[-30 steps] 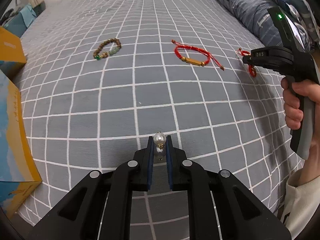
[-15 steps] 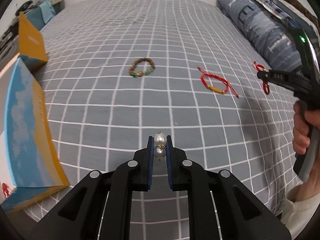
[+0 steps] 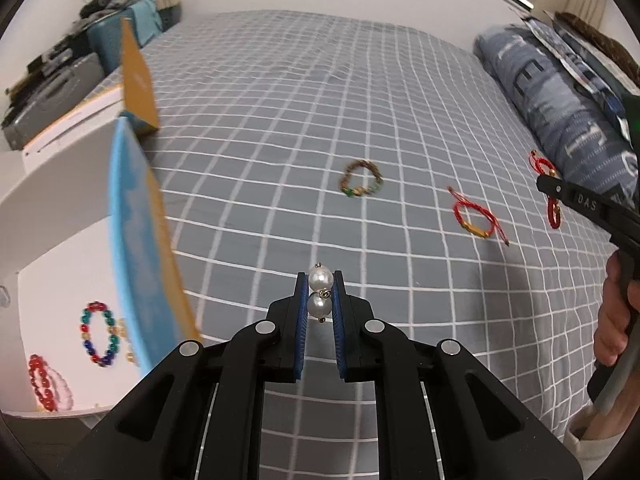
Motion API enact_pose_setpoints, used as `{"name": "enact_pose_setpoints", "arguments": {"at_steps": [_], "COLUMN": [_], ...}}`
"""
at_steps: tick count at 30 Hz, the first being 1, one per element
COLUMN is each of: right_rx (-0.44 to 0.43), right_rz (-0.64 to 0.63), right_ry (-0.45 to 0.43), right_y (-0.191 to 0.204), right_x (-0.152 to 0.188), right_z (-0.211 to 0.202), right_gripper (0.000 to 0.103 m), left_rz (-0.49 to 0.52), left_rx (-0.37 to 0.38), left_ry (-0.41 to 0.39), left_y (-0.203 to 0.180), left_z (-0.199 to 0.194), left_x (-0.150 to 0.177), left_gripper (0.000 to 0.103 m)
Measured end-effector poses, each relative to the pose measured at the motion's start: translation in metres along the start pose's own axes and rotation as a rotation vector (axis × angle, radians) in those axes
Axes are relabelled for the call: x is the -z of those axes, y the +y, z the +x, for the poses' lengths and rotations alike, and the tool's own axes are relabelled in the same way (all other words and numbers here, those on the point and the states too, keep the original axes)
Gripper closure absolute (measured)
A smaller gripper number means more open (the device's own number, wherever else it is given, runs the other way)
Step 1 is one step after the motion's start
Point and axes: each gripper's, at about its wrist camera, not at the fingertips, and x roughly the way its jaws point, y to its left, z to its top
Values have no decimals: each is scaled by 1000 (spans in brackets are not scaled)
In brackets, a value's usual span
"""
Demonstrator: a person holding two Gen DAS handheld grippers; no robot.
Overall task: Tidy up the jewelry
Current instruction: 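Carry the pearl piece and red string bracelet with both tools into the white box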
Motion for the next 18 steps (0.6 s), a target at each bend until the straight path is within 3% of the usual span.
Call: {"name": "enact_pose_setpoints", "arguments": {"at_steps": [18], "right_rx": [-116], "right_rz": [-127], "right_ry": [-31], "right_y": [134], "right_x": [-4], "right_z": [-28], "right_gripper": [94], "left_rz": [-138], "left_rx": [-107], "left_ry": [-80], "left_y": [103], "left_z": [-59], "left_x": [2], "left_gripper": [92]}}
